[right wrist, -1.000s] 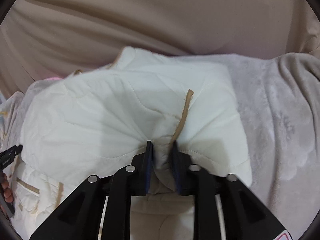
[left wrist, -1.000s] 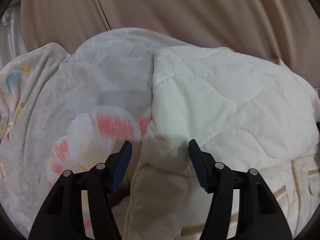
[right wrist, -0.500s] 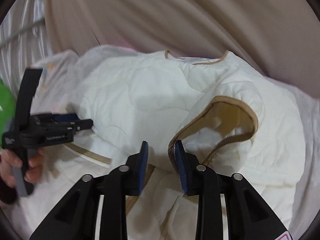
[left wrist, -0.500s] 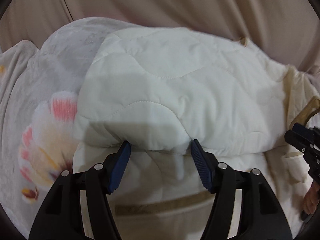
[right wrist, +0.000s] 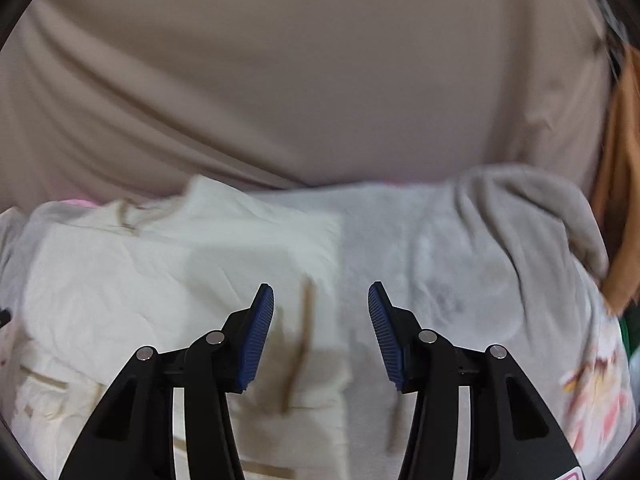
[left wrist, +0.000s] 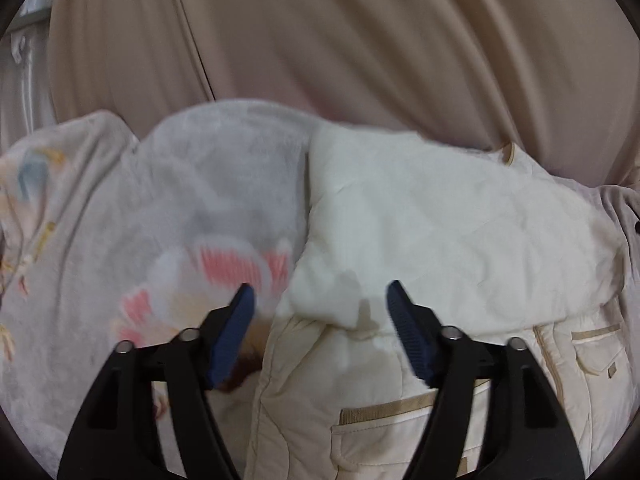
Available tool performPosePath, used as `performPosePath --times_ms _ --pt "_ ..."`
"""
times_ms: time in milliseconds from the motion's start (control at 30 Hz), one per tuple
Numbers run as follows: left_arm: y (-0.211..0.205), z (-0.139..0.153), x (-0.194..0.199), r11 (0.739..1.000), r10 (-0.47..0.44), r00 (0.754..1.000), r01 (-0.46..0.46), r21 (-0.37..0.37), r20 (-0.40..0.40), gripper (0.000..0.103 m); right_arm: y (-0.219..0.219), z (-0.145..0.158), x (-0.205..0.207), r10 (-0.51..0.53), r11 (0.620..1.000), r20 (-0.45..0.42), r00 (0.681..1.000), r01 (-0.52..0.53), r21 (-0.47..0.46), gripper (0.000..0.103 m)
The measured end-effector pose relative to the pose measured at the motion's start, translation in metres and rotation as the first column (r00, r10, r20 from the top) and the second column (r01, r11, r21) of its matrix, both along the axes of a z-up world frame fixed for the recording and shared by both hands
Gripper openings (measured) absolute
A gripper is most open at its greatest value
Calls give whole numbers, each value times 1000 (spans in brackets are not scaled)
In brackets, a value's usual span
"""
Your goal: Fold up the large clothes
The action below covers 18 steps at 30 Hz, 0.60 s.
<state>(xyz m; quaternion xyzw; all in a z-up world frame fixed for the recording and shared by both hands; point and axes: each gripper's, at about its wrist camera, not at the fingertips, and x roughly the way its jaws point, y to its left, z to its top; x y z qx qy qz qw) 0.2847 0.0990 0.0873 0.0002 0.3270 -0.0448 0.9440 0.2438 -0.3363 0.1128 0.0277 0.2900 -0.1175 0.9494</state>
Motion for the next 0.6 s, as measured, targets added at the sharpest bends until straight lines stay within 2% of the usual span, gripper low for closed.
performPosePath --times_ms 67,133,200,267,333,367,400,433,467,533,567,600 --pt "-3 -2 0 1000 -10 1000 10 24 -14 79 21 6 1 63 998 1 998 -63 4 50" --pt "0 -14 -2 999 -22 996 26 40 -81 79 33 2 -7 99 995 -33 994 -99 -2 50" --pt "14 -28 -13 999 -44 987 46 8 -156 79 33 -9 -30 100 994 -91 991 -103 -24 51" --pt "34 -47 -32 997 -72 970 64 -44 -233 79 27 -22 -52 98 995 -139 985 -100 -6 55" --pt "47 -63 -54 994 -92 952 69 -87 -292 79 5 -47 -97 98 993 -209 973 -82 85 63" --pt "54 -72 -66 990 -109 941 72 -124 -322 79 1 -57 -112 99 989 -238 966 -69 132 63" --pt "59 -76 -77 986 -119 937 71 -153 -328 79 -10 -72 -137 100 978 -280 955 -42 206 64" --pt "61 -75 -89 986 -115 944 71 -150 -311 79 -16 -83 -153 103 967 -303 947 -23 254 65" --pt "60 -74 -97 986 -118 943 75 -147 -312 77 -20 -95 -170 110 949 -320 941 -3 315 65" --pt "56 -72 -108 980 -149 938 97 -175 -314 62 -20 -112 -192 134 923 -323 937 1 386 65" --pt "51 -71 -113 979 -162 935 112 -172 -315 47 -18 -113 -199 123 927 -303 945 0 376 65" --pt "46 -70 -117 980 -163 936 117 -161 -311 33 -15 -113 -201 118 933 -298 947 -2 361 55"
